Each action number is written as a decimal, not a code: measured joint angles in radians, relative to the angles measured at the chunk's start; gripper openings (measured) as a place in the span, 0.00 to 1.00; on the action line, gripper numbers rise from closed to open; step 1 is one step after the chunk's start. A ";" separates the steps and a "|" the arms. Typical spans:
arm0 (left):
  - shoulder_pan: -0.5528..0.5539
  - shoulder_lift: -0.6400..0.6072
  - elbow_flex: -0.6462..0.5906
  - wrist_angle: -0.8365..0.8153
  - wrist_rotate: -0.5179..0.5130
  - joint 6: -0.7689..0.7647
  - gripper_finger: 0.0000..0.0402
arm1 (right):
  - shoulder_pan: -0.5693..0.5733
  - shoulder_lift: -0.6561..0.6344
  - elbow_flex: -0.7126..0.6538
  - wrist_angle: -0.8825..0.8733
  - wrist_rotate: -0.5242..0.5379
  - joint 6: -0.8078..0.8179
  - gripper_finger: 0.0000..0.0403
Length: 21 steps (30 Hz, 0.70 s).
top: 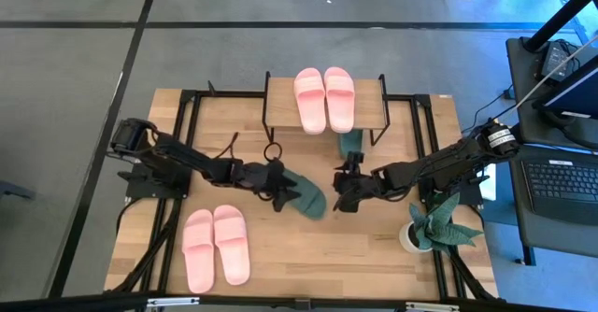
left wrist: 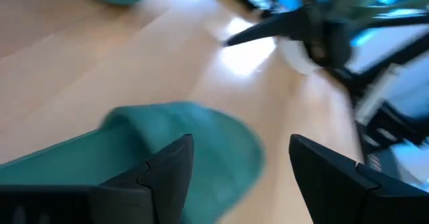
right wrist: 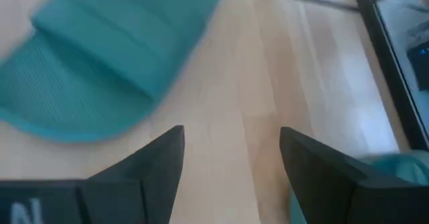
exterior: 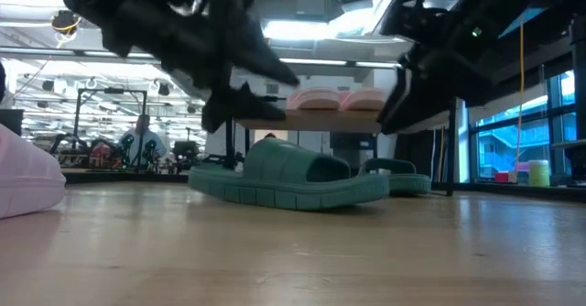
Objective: Pick and place slides into the shelf
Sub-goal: Put the green slipper under the shelf
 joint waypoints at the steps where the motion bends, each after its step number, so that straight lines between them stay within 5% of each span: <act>1: 0.000 -0.019 0.000 -0.007 0.022 0.016 0.59 | 0.002 0.000 0.000 0.022 -0.004 -0.001 0.61; 10: -0.017 -0.204 0.000 -0.280 0.073 0.067 0.59 | 0.033 0.000 0.000 0.304 -0.195 -0.053 0.61; 21: 0.018 -0.279 0.000 -0.643 -0.227 0.033 0.59 | 0.064 0.083 0.001 0.498 -0.392 0.152 0.61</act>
